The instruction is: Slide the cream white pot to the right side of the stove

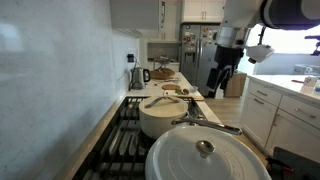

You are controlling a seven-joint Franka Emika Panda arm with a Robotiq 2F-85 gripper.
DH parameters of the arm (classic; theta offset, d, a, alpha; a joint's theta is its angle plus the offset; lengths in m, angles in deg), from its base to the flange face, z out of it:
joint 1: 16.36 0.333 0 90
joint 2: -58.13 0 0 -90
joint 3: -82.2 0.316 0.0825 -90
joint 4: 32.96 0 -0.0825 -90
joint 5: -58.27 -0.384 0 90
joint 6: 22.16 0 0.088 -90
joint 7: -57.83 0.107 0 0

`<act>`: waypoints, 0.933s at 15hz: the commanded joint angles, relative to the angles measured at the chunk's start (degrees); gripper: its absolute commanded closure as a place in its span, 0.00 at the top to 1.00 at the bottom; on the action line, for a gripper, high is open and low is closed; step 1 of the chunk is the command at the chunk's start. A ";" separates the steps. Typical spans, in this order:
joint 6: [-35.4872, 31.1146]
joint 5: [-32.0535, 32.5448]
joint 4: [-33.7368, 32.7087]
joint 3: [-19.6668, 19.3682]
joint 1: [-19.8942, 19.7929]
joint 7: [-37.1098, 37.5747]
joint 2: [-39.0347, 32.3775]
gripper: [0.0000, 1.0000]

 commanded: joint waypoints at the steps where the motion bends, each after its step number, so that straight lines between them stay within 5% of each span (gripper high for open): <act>1: -3.07 -3.37 -2.52 -0.75 1.49 -0.25 -2.87 1.00; 14: -8.69 -4.50 -2.82 -0.67 5.52 -3.09 -8.92 1.00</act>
